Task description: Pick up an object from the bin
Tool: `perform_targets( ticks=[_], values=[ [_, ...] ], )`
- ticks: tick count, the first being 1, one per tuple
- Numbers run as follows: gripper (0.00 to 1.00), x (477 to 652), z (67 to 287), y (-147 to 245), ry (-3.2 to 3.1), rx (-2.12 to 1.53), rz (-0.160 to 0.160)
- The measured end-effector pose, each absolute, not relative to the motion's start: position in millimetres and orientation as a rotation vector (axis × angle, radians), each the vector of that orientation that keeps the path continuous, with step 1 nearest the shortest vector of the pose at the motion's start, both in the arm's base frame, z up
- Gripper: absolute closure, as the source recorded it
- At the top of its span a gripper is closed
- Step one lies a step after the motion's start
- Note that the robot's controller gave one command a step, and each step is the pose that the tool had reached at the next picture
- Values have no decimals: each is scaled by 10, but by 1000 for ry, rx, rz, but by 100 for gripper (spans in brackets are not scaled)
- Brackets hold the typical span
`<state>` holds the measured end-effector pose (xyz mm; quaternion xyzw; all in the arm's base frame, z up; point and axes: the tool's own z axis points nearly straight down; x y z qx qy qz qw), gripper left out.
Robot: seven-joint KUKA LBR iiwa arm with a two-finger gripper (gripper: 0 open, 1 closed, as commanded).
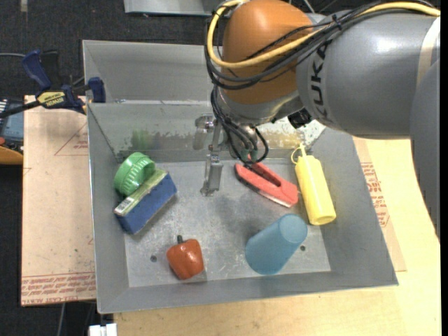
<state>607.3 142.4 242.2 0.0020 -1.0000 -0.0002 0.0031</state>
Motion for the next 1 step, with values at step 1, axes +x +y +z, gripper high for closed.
perform_targets(
  ticks=[1],
  values=[
    [0,6088,2475,1413,-3144,0,-2]
  ],
)
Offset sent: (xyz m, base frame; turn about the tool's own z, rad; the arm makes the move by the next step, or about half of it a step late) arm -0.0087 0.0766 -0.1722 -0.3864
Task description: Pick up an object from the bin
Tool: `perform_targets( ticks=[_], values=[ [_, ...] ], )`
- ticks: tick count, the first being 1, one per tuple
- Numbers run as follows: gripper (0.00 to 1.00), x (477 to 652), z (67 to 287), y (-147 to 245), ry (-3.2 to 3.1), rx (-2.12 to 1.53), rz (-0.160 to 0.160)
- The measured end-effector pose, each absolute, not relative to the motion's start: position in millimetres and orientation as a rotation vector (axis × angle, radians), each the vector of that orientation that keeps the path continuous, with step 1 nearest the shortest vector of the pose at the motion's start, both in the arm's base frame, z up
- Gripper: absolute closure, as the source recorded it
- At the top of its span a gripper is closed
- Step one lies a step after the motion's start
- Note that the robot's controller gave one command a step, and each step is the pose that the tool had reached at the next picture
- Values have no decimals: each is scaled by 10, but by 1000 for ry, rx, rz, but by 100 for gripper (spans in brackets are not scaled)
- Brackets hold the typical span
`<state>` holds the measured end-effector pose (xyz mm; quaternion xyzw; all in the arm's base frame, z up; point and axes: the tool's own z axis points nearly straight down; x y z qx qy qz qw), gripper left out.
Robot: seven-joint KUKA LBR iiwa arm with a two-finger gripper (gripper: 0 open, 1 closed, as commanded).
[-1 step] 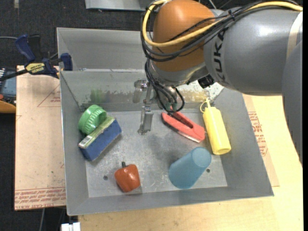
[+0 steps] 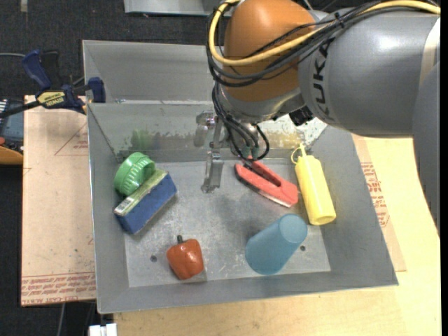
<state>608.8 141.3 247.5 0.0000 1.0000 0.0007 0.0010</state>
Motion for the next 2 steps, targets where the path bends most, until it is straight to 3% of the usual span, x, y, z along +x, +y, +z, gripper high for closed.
perform_targets(
  ticks=[1,2],
  values=[
    [0,6040,1531,1835,3121,-328,3],
    [0,6110,1612,2107,3040,-740,5]
  ],
)
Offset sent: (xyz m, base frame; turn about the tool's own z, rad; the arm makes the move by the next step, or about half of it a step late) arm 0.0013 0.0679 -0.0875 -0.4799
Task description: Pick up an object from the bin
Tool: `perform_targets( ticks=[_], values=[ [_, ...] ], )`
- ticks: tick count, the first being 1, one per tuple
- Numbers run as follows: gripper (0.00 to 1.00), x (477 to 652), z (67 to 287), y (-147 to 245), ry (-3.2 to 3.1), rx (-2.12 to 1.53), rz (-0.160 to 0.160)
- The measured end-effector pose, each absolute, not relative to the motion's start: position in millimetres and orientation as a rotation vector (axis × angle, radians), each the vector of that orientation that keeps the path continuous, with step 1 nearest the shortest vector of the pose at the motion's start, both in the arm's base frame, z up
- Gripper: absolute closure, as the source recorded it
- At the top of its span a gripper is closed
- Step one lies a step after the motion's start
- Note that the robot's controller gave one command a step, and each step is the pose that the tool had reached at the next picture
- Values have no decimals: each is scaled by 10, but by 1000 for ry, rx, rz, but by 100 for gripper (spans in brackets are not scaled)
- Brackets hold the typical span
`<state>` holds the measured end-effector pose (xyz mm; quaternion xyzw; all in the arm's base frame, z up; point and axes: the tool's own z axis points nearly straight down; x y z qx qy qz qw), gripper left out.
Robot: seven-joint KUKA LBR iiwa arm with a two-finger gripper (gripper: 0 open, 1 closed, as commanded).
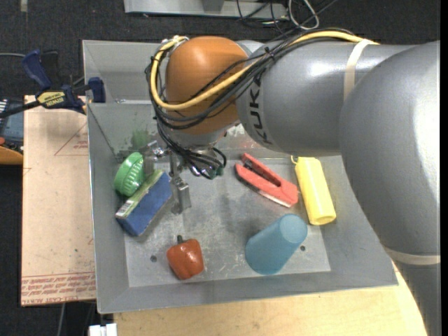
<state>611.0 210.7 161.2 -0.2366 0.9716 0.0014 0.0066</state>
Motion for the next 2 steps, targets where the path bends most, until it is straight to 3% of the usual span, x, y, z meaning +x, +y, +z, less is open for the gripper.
perform_targets(
  ticks=[1,2],
  values=[
    [0,5930,1347,2189,3057,-720,7],
    [0,5996,680,2156,2843,-1313,4]
  ],
)
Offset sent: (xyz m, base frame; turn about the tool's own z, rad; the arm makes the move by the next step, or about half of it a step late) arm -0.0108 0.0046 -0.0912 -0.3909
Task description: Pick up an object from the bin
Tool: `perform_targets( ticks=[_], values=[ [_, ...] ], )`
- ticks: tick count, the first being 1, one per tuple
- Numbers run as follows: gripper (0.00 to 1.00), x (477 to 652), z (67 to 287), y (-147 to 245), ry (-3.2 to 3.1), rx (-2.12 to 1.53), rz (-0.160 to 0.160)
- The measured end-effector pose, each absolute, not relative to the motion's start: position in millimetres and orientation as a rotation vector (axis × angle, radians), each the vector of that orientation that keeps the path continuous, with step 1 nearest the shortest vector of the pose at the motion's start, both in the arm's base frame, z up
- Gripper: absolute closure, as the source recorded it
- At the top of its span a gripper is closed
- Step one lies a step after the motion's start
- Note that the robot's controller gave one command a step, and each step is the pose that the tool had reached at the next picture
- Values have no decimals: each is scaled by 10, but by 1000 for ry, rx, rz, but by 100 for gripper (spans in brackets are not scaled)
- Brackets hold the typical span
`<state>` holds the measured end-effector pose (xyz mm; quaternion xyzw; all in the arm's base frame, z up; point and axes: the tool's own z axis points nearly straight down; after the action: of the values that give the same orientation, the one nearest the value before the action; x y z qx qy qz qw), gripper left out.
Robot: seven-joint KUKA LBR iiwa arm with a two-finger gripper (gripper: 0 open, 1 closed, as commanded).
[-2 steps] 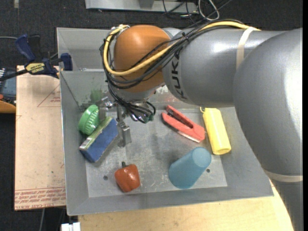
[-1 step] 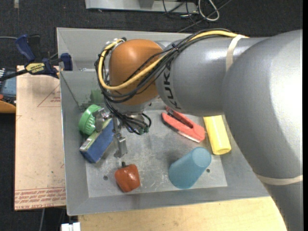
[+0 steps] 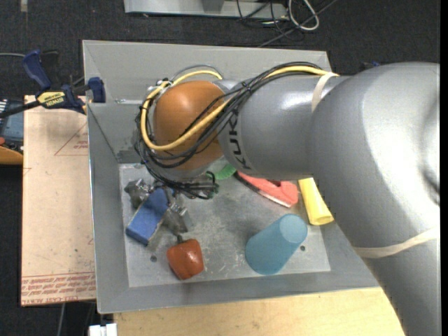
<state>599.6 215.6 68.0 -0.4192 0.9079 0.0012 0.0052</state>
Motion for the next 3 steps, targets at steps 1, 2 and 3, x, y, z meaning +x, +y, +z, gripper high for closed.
perform_targets(
  ticks=[1,2,3],
  values=[
    [100,5844,706,2183,2898,-1197,10],
    [100,5845,706,2183,2898,-1196,10],
    [100,5830,795,2181,2902,-1197,11]
  ],
)
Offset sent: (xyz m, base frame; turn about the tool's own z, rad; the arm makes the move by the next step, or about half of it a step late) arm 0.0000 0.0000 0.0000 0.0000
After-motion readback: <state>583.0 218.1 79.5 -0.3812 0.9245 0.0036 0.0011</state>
